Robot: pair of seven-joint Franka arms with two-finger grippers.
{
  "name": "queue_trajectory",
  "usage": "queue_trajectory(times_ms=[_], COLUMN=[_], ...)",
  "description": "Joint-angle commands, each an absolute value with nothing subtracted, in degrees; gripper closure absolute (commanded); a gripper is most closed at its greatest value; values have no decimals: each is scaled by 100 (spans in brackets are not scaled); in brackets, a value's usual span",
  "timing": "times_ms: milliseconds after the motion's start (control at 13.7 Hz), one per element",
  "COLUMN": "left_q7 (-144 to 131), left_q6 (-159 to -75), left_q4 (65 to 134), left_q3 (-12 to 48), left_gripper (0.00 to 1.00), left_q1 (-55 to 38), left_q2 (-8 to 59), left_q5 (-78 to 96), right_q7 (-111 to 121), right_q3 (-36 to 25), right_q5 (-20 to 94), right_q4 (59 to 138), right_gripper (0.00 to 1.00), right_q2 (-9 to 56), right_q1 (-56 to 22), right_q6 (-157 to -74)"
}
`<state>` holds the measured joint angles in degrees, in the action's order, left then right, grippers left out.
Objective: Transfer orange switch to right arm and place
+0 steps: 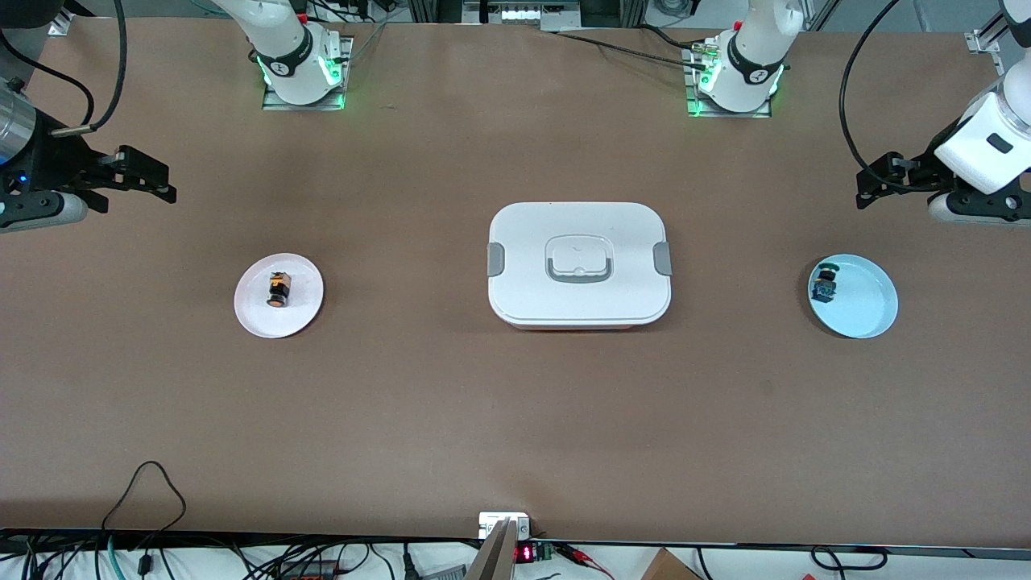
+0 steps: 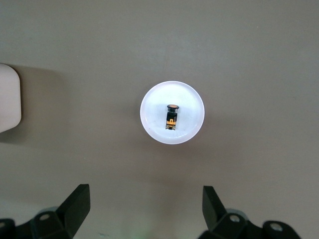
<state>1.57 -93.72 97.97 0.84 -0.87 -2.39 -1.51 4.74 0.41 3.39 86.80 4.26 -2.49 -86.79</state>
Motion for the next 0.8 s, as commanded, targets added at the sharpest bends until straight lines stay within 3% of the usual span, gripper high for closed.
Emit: queue_trajectory(times_ms=[0,729], left_q7=[79,79], left_q6=[-9211,-9105], left_q4=[9598,9589], left_q3=[70,70], left_gripper=[0,0], left_q1=[-176,-176], left_q2=[-158,-158], left_q5=[-290,-290], right_q7=[378,448], right_q3=[53,35], right_q5=[325,334], right_q4=[8534,8525], right_gripper=[0,0], right_q2=[457,457], right_q1=[-255,-237], right_q6=[-8543,-8552])
